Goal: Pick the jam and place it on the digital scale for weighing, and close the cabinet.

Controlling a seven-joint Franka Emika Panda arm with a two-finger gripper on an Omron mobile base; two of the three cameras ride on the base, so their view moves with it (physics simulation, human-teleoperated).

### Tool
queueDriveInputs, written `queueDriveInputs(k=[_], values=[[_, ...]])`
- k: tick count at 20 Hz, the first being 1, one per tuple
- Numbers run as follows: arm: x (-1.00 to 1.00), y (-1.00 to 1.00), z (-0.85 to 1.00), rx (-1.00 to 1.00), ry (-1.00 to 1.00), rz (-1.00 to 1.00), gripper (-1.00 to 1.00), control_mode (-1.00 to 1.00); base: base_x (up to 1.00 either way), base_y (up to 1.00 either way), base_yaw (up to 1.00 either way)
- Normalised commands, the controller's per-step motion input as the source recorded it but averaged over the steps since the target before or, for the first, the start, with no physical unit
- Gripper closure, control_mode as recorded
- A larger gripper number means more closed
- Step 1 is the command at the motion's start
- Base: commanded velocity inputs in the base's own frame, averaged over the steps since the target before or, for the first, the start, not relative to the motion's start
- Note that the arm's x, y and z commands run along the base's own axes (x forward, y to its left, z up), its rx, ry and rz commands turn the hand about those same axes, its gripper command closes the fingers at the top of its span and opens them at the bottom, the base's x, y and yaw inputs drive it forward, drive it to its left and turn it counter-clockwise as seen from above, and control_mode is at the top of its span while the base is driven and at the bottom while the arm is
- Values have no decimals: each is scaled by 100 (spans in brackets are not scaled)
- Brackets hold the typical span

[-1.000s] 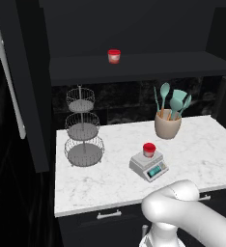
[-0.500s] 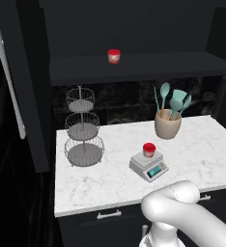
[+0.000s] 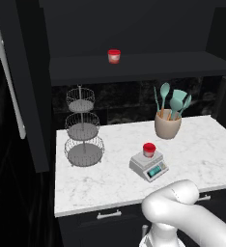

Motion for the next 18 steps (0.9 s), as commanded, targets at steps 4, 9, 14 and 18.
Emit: queueDriveInputs(k=[4, 9, 14, 18], values=[[-11, -5, 51, 3, 3, 0, -100, -100, 0, 0, 0], [-53, -3, 65, -1, 16, 0, -100, -100, 0, 0, 0], [-68, 27, 68, -13, 13, 0, -100, -100, 0, 0, 0], [-35, 71, 85, -19, 1, 0, -100, -100, 0, 0, 0]])
